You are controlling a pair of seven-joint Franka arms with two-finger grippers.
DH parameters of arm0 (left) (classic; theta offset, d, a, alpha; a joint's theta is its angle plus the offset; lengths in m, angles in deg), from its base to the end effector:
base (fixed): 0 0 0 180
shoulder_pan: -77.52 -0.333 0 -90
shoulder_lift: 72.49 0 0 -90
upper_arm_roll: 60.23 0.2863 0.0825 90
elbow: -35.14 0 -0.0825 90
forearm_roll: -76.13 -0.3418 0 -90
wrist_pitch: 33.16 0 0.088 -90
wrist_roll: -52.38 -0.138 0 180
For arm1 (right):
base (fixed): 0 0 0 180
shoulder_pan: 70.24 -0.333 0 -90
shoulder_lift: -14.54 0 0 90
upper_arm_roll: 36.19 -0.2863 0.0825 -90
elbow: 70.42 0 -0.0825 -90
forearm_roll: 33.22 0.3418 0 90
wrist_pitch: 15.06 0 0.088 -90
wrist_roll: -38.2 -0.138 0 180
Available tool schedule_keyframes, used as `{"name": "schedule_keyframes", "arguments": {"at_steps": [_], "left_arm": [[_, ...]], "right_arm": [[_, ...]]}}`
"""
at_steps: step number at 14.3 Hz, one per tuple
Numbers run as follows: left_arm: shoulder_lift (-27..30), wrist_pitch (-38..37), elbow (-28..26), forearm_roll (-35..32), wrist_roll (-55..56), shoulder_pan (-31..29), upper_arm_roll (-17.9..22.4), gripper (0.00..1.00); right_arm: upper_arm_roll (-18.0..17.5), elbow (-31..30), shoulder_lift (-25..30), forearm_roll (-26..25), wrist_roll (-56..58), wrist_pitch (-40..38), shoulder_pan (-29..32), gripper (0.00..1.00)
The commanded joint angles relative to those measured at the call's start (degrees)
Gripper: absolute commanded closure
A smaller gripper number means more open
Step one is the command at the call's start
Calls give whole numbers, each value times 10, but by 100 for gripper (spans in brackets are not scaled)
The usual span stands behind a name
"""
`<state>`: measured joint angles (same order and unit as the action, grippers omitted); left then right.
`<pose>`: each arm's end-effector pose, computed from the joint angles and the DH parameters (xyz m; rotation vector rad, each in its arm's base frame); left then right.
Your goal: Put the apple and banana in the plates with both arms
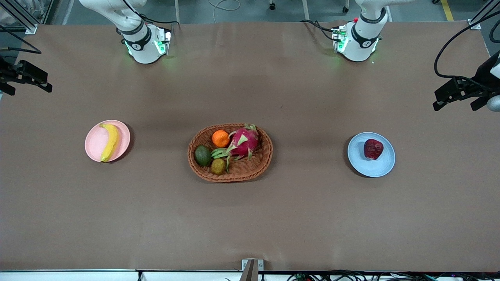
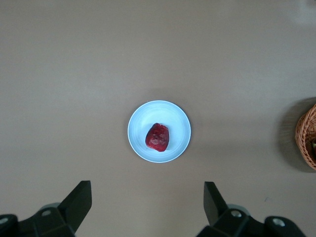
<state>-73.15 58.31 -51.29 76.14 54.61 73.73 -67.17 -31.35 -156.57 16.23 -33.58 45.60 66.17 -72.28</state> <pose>0.5205 -0.0283 0.5872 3.1341 -0.0251 0.1197 0.4857 -0.0253 0.5939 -3.1366 -0.1249 0.0888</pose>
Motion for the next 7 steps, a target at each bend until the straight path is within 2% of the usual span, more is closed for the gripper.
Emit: {"name": "schedule_keyframes", "arguments": {"at_steps": [1,7], "left_arm": [[3,-12,6,9,-7,-4,-1,0],[3,-12,6,9,-7,-4,-2,0]], "right_arm": [[-1,-17,18,1,0,4,4,0],[-2,-17,18,1,-25,6,3,0]]}}
